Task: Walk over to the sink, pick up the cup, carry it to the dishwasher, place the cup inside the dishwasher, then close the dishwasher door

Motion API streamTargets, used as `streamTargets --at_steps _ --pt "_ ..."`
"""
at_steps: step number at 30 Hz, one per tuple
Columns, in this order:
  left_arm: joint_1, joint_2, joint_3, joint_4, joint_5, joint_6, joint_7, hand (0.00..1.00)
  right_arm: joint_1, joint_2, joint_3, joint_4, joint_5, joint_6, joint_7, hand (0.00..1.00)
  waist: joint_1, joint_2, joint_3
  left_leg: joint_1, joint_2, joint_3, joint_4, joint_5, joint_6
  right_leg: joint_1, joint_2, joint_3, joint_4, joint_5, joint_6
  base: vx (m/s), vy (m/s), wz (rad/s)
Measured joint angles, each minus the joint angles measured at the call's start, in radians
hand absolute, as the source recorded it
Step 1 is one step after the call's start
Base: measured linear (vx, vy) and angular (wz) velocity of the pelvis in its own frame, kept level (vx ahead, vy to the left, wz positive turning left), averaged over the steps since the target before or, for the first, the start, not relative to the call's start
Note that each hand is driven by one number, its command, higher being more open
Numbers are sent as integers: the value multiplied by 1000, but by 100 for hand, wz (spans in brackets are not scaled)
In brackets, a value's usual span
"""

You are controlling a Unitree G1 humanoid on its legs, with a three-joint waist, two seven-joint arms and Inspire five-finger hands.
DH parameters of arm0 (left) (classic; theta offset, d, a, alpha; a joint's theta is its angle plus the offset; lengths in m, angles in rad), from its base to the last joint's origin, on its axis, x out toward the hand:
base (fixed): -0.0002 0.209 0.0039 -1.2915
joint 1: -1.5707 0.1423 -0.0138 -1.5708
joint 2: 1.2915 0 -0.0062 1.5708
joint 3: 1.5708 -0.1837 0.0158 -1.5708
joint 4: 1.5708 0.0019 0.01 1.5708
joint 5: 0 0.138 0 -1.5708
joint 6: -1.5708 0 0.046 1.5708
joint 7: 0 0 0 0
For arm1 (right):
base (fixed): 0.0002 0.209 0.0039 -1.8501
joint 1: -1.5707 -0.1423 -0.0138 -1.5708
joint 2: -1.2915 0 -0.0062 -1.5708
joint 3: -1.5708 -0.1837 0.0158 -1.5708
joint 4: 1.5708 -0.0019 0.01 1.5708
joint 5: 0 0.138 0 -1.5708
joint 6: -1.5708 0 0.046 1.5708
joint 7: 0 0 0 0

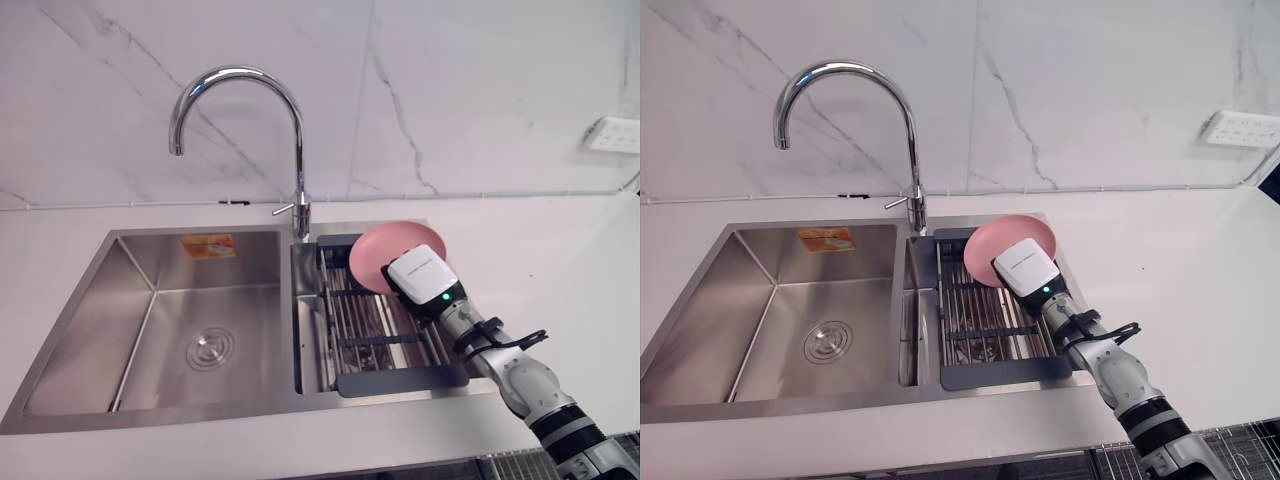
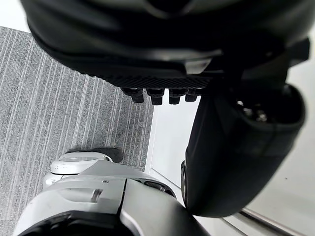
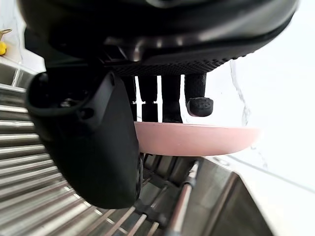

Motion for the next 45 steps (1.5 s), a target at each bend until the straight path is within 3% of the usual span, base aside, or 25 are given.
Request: streamTargets --at_steps 6,14,17,18,19,20,21,23,25,27,28,29,30,32,35,36,38,39,40,42,43,45 --pt "6 -6 6 0 -1 -16 12 100 16 0 -35 -49 98 -33 -6 0 -7 0 3 5 -1 -8 -1 0 1 5 -1 -7 0 0 0 -1 0 4" --pt "30 -13 7 -22 -18 -57 12 100 160 6 -262 -311 146 -109 -42 0 -18 0 8 -2 -1 -56 3 2 3 34 -8 -52 6 -16 2 -16 -5 18" --pt "47 -24 6 -39 -17 -95 9 100 170 18 -319 -341 175 -129 -51 0 -17 25 28 -35 40 -51 173 -80 9 45 23 -24 30 -53 -5 -8 -18 -29" --pt "49 -26 7 -51 -18 -110 9 100 166 20 -323 -340 183 -140 -51 0 -5 31 47 -72 60 -66 312 -102 16 32 34 17 65 -75 0 -103 30 -68" --pt "43 -25 7 -59 -20 -103 12 100 165 13 -337 -352 189 -167 -51 0 -28 37 55 -129 60 -114 404 -104 14 7 36 41 92 -82 -1 -141 54 -50" --pt "40 -25 5 -59 -19 -104 11 100 164 7 -355 -367 190 -177 -55 0 -38 43 68 -147 56 -128 417 -112 15 -12 37 56 102 -80 -1 -164 96 -69" --pt "49 -28 5 -66 -17 -113 6 100 158 6 -374 -369 190 -193 -73 0 -27 46 87 -130 50 -139 395 -135 9 -48 49 118 120 -56 -12 -165 128 -112" --pt "66 -33 5 -63 -17 -111 1 100 162 8 -387 -363 188 -214 -79 0 -31 45 87 -75 23 -194 287 -174 3 -85 58 188 111 -19 -8 -160 125 -126" --pt "62 -24 3 -56 -17 -100 -19 100 170 18 -425 -363 188 -215 -93 0 -58 18 96 -99 -38 -192 293 -181 37 -149 34 254 143 -7 12 -238 134 -74" --pt "65 -16 4 -53 -14 -100 -29 100 176 23 -461 -364 189 -205 -98 0 -76 7 100 -135 -48 -170 344 -180 53 -176 29 252 145 -28 12 -184 141 -49" --pt "64 -18 6 -51 -2 -100 -29 100 183 40 -477 -359 188 -182 -99 0 -75 27 95 -136 -19 -136 336 -167 68 -176 24 169 135 -87 -10 -160 127 -105" --pt "69 -29 9 -54 -7 -106 -24 100 166 46 -474 -350 186 -177 -104 0 -46 36 106 -123 21 -62 316 -158 70 -209 1 33 213 -150 -73 -122 82 -139" --pt "78 -32 17 -54 -20 -108 -20 100 145 44 -463 -335 180 -187 -110 0 -28 38 107 -114 40 -19 314 -158 70 -230 -20 -38 302 -168 -106 -135 74 -179" --pt "112 -34 42 -54 -86 -98 -11 100 71 42 -416 -287 168 -216 -127 0 -9 43 106 -65 93 101 296 -156 67 -194 -115 -237 574 -236 -186 -104 58 -156" --pt "116 -25 45 -58 -118 -82 -13 100 -20 38 -384 -234 167 -218 -134 0 19 37 97 -63 164 198 325 -156 65 -121 -184 -308 681 -273 -213 -47 -54 -129" --pt "111 -5 47 -62 -132 -63 -11 100 -76 36 -366 -191 167 -218 -131 0 32 35 89 -86 217 240 362 -156 65 -88 -220 -312 698 -273 -213 -52 -151 -110" --pt "99 18 45 -63 -140 -51 -11 100 -114 33 -354 -156 167 -217 -124 0 40 28 85 -112 254 241 389 -151 57 -60 -232 -282 653 -250 -193 -57 -266 -98" --pt "81 42 46 -62 -151 -29 -11 100 -114 33 -354 -145 167 -210 -110 0 51 7 73 -123 265 241 395 -142 41 -24 -240 -257 563 -170 -174 -46 -335 -84" --pt "64 64 48 -56 -155 -13 -10 100 -109 32 -352 -132 168 -203 -91 0 54 -12 65 -126 276 239 399 -130 20 25 -229 -242 472 -158 -97 -28 -319 -61" --pt "48 51 62 -50 -156 -6 1 100 -94 6 -352 -113 172 -188 -66 0 53 -3 59 -104 302 234 362 -93 -40 63 -180 -268 400 -200 -36 -15 -394 -37" --pt "48 39 89 -37 -154 -9 6 100 -68 -19 -361 -108 175 -179 -60 0 48 5 56 -88 317 234 323 -68 -75 83 -143 -272 357 -209 -21 7 -425 -25" --pt "53 24 107 -35 -154 -24 10 100 -25 -26 -391 -100 182 -165 -47 0 46 6 57 -51 319 235 235 -9 -109 113 -97 -278 295 -209 -20 31 -325 -3"
